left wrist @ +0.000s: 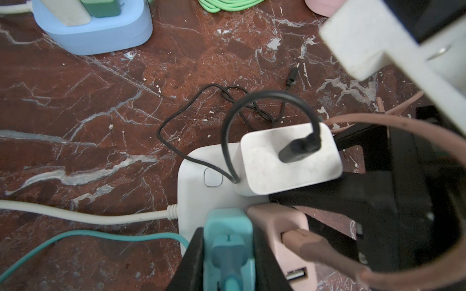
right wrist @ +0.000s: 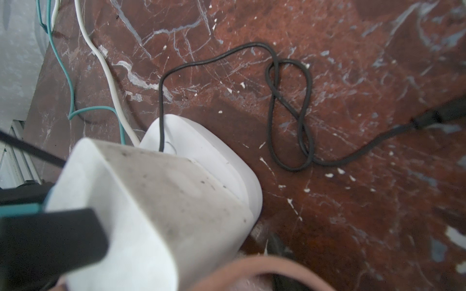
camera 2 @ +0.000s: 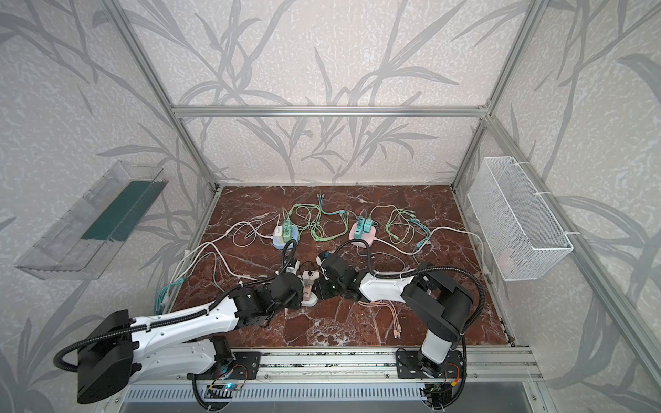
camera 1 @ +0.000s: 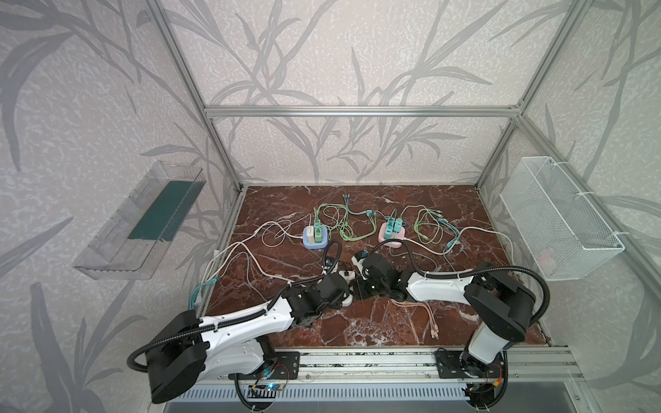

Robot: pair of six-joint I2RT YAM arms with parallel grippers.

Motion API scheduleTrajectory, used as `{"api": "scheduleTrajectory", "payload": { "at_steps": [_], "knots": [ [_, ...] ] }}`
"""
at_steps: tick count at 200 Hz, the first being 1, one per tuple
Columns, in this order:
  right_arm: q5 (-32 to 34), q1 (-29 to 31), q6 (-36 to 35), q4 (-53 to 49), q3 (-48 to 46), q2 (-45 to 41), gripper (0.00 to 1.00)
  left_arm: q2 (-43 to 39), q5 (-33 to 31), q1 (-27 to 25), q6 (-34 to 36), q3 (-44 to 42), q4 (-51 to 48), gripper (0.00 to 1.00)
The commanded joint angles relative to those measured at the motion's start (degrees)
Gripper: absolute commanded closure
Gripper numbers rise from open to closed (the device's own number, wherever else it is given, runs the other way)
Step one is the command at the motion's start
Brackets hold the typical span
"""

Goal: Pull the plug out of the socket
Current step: 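Pull the teal plug out of the white strip toward the robot with the left gripper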

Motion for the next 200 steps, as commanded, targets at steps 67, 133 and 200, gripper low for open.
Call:
{"api": "scheduleTrajectory", "payload": {
  "at_steps": [67, 133, 200],
  "knots": [
    [6.5, -0.9, -0.7, -17.8, -3.9, 7.1, 0.50, -7.0, 3.3, -4.1, -2.4, -1.0, 8.0, 0.91],
    [7.5, -1.6, -1.7, -17.9, -4.3, 5.1, 0.49, -13.9, 4.8, 1.7, -2.0, -4.2, 3.2, 0.90],
    [8.9, -1.8, -1.0, -15.9, -6.4, 1.9, 0.49, -16.5, 11.9, 10.0, -0.7, -7.2, 1.8, 0.88]
  ]
}}
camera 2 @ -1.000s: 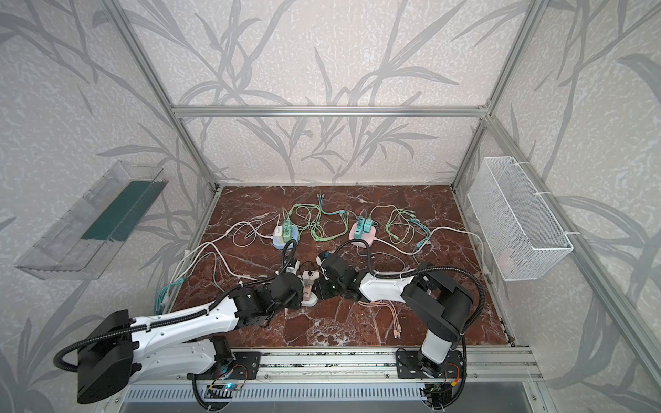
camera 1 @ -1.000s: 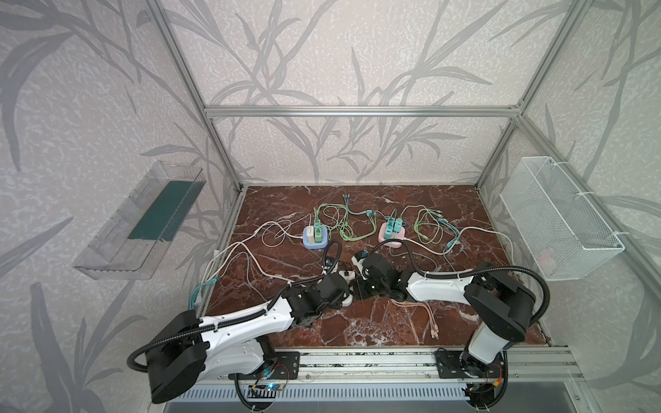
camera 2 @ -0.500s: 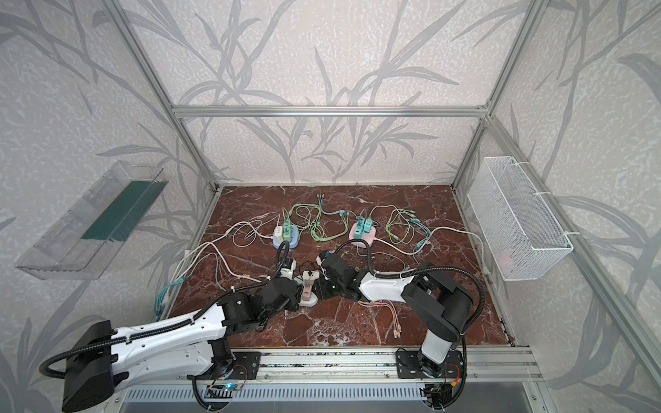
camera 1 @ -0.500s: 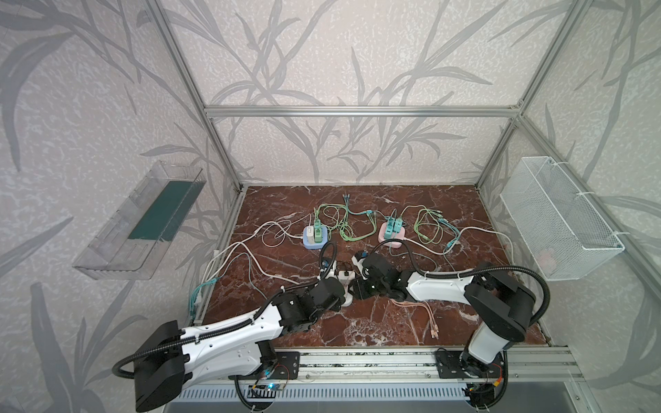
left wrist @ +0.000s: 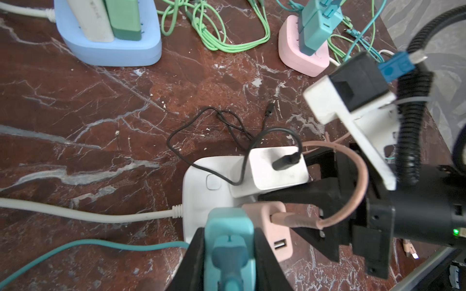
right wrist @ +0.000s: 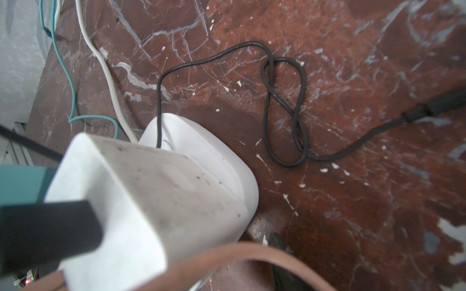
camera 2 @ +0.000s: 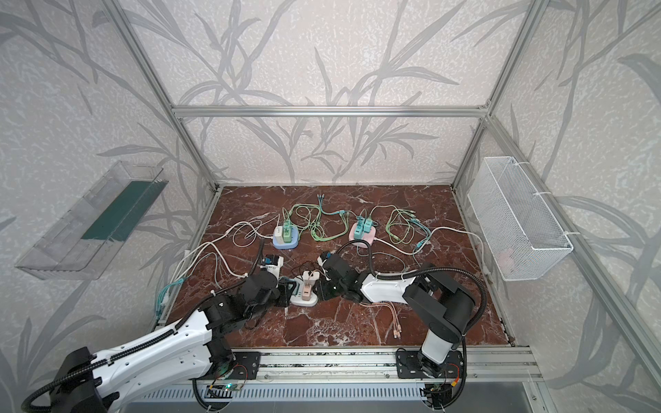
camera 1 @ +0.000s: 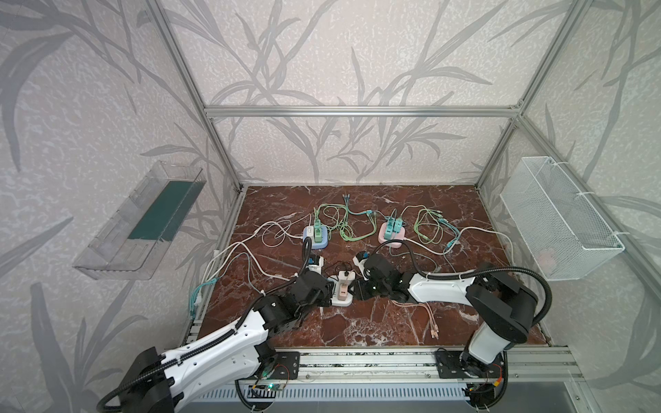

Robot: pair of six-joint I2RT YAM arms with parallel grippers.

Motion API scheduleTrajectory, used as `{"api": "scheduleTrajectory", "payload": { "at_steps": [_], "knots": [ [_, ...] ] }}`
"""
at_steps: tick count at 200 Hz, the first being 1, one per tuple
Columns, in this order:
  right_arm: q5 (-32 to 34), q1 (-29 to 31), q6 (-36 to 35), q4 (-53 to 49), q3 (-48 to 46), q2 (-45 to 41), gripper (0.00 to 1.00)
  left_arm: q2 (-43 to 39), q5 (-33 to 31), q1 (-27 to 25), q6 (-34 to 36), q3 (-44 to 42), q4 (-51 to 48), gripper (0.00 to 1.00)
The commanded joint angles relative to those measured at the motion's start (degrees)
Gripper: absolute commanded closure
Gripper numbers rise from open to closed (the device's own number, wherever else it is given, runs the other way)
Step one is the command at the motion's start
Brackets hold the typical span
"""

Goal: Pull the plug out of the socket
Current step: 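Pull the teal plug out of the white strip toward the robot with the left gripper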

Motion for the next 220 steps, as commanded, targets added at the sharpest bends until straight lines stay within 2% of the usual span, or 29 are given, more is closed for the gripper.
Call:
{"api": "scheduleTrajectory", "payload": {
  "at_steps": [1, 100, 135, 220],
  "knots": [
    [8.2, -1.1, -1.3, -17.0, -4.8, 4.0, 0.49, -0.5, 3.1, 1.3, 0.4, -0.6, 0.0, 0.88],
    [7.0, -2.0, -2.5, -15.8, -5.6, 2.7, 0.49, -6.0, 3.2, 9.5, -1.2, -3.5, -5.5, 0.87],
    [5.7, -2.0, -2.5, -13.5, -6.6, 0.9, 0.50, -7.2, 3.3, 12.0, -2.0, -5.2, -4.7, 0.85],
    [4.8, -2.0, -3.3, -11.5, -8.6, -6.4, 0.48, -5.7, 11.9, 18.5, -2.8, -9.0, 1.6, 0.84]
  ]
}}
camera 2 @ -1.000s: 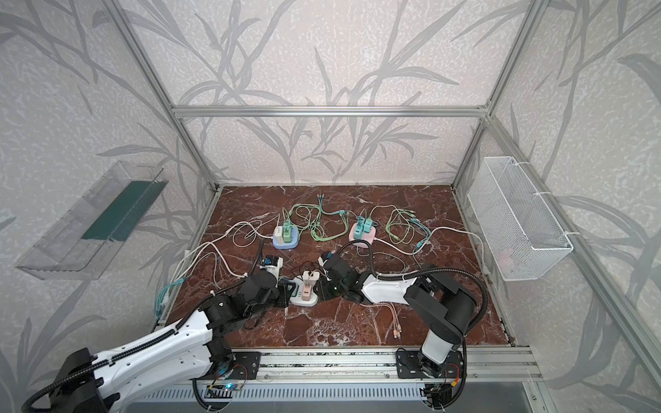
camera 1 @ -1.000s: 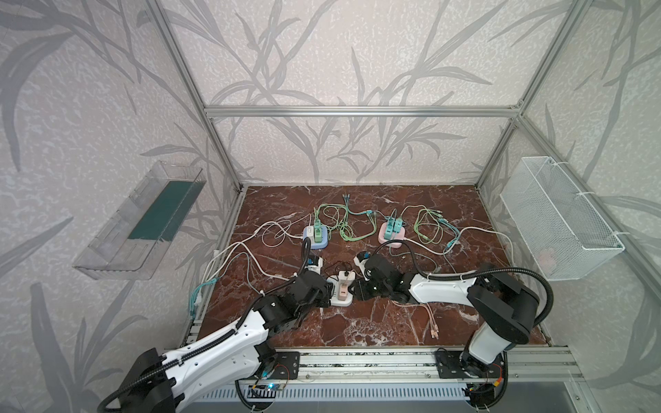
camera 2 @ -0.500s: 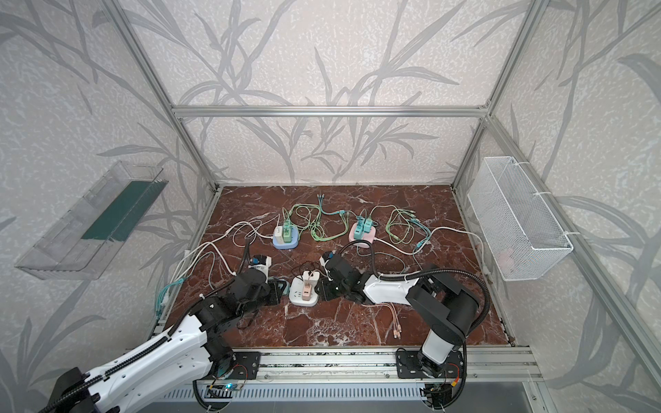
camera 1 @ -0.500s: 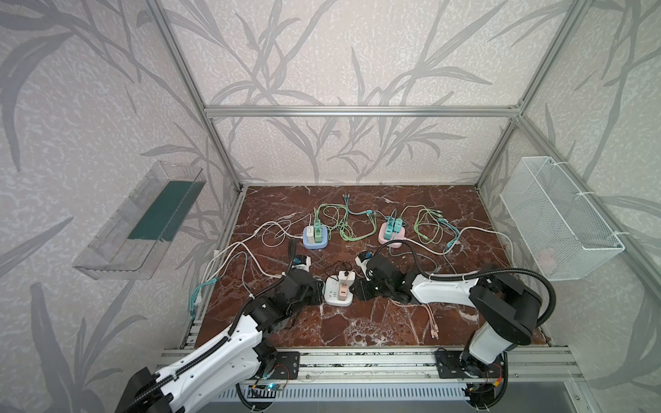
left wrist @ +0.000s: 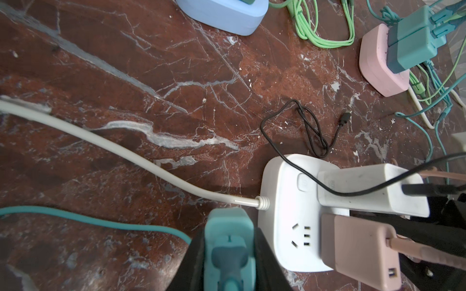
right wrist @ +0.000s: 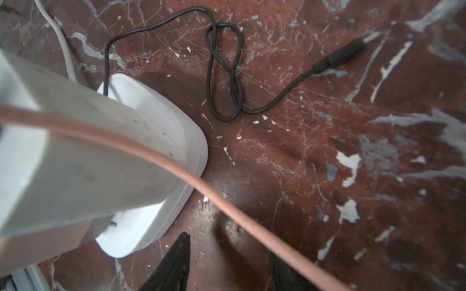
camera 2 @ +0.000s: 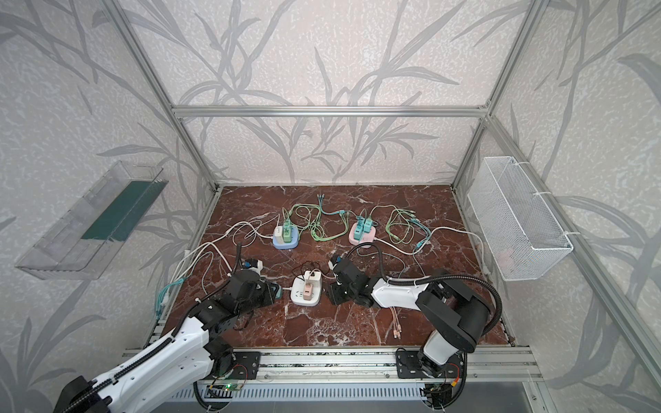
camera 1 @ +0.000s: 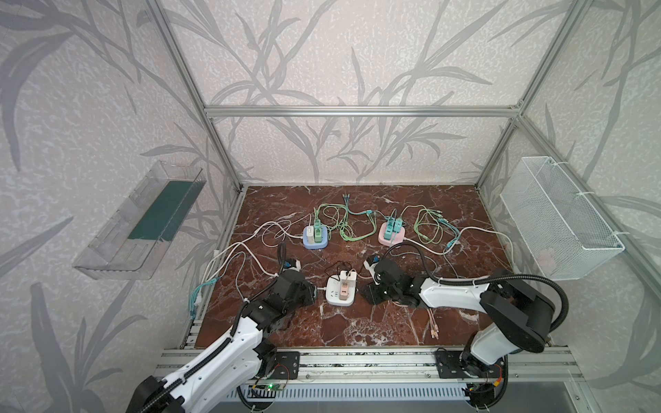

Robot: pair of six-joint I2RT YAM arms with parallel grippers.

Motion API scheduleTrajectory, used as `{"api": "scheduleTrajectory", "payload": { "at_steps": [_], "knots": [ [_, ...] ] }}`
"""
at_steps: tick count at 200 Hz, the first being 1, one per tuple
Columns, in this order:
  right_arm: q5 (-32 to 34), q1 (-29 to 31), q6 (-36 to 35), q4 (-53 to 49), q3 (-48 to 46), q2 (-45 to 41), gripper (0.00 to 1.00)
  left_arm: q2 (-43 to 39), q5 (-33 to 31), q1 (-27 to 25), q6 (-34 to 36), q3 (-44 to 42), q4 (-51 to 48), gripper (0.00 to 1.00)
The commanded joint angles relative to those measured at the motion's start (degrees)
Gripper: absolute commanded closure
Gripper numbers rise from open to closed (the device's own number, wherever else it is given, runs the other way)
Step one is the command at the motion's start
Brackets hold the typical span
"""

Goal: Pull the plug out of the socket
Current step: 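Pull the teal plug out of the white strip toward the robot with the left gripper, then open the left gripper to release the teal plug beside the strip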

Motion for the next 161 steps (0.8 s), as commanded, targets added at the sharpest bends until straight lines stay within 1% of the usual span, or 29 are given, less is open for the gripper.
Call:
{"api": "scheduleTrajectory", "payload": {
  "at_steps": [1, 43, 71, 90, 106, 118, 129, 146, 155, 161],
  "knots": [
    [1.8, -0.3, -0.6, -9.4, -2.3, -0.1, 0.49, -0.2, 3.3, 0.9, -1.0, -1.1, 3.1, 0.84],
    [1.9, -0.3, -0.7, -9.8, -2.4, -1.7, 0.48, 0.5, 5.8, 1.5, -1.7, -2.3, 2.4, 0.80],
    [1.7, -0.4, -0.7, -9.8, -2.4, -1.8, 0.48, -0.6, 6.8, 1.8, -3.3, -3.8, 3.0, 0.78],
    [1.7, -0.4, -0.7, -9.9, -2.5, -1.7, 0.48, -1.6, 7.1, 2.0, -3.5, -4.0, 1.4, 0.77],
    [1.7, -0.4, -0.6, -9.9, -2.6, -1.6, 0.48, -2.7, 7.0, 2.0, -3.7, -4.3, -0.1, 0.74],
    [1.6, -0.4, -0.5, -9.8, -2.6, -1.6, 0.48, -3.2, 7.0, 2.2, -4.0, -4.4, -1.2, 0.68],
    [1.6, -0.3, -0.5, -9.8, -2.6, -1.6, 0.48, -3.5, 6.5, 2.2, -4.5, -4.3, -2.3, 0.56],
    [1.4, -0.4, -0.5, -9.7, -2.5, -1.9, 0.48, -3.9, 5.7, 2.2, -4.5, -3.6, -4.6, 0.41],
    [1.4, -0.4, -0.4, -9.8, -2.5, -1.9, 0.48, -4.6, 4.8, 2.4, -4.7, -3.0, -5.8, 0.35],
    [1.3, -0.4, -0.4, -9.9, -2.5, -2.1, 0.48, -5.0, 3.9, 2.3, -4.7, -2.5, -6.8, 0.33]
  ]
}}
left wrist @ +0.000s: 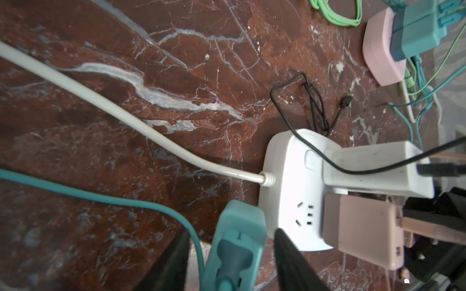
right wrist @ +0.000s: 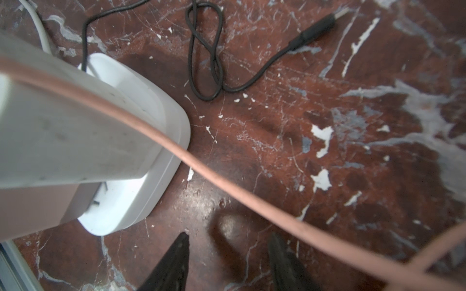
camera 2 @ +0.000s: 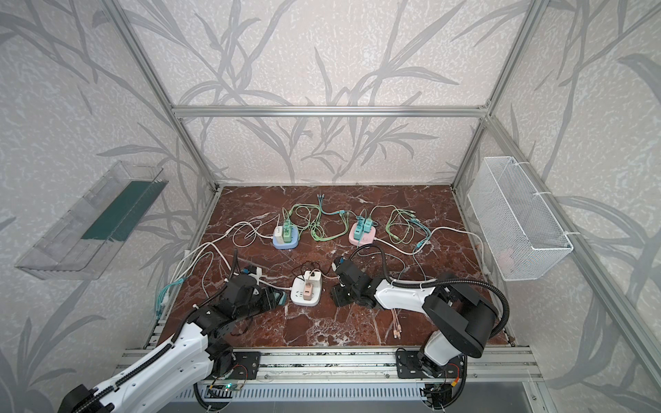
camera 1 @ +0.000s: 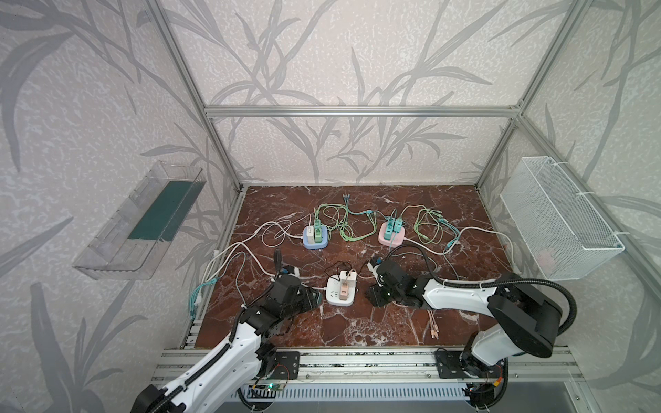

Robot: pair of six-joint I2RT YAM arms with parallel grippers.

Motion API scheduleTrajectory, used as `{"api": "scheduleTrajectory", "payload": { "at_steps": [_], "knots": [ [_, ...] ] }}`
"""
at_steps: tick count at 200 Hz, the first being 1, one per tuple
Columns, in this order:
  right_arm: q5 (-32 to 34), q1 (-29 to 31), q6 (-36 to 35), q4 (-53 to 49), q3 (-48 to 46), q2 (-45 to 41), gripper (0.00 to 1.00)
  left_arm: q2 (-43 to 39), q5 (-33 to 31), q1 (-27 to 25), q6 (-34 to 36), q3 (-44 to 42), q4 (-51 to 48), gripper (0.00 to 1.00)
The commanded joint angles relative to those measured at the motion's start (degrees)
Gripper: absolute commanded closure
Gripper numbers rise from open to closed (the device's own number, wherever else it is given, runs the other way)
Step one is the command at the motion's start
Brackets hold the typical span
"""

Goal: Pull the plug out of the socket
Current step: 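Open the left gripper to release the teal plug beside the strip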

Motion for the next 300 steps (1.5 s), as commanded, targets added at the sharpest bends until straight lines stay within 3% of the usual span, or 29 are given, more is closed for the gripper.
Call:
{"api": "scheduleTrajectory", "payload": {
  "at_steps": [1, 39, 75, 120, 179, 202, 233, 300],
  "knots": [
    [0.3, -0.4, -0.2, -6.3, -2.0, 0.0, 0.48, -1.7, -2.5, 0.3, -0.6, 1.3, -5.2, 0.32],
    [0.6, -0.3, -0.1, -7.4, -1.9, -1.0, 0.48, -4.6, -8.5, 0.4, -0.1, 6.1, -13.0, 0.24],
    [0.5, -0.3, -0.1, -7.6, -1.6, -1.5, 0.48, -2.5, -13.5, 0.4, 1.7, 10.7, -19.9, 0.17],
    [-0.6, -0.3, -0.1, -6.8, -2.0, -2.7, 0.48, -1.2, -14.7, 0.4, 4.9, 14.7, -21.8, 0.17],
    [-1.3, -0.2, 0.9, -4.5, -3.5, -5.7, 0.48, -1.6, -10.8, -1.4, 6.3, 16.7, -20.6, 0.21],
    [-1.4, -0.2, 1.4, -3.2, -4.3, -6.6, 0.48, -1.6, -13.0, -5.1, 5.8, 17.2, -19.8, 0.22],
    [-2.1, -0.1, 2.3, -0.6, -5.5, -7.5, 0.48, -0.4, -22.2, -15.0, 3.3, 17.3, -18.3, 0.21],
    [-2.1, 0.5, 4.9, 3.0, -7.3, -8.4, 0.48, 9.7, -30.4, -28.3, 0.9, 19.0, -10.3, 0.21]
  ]
}}
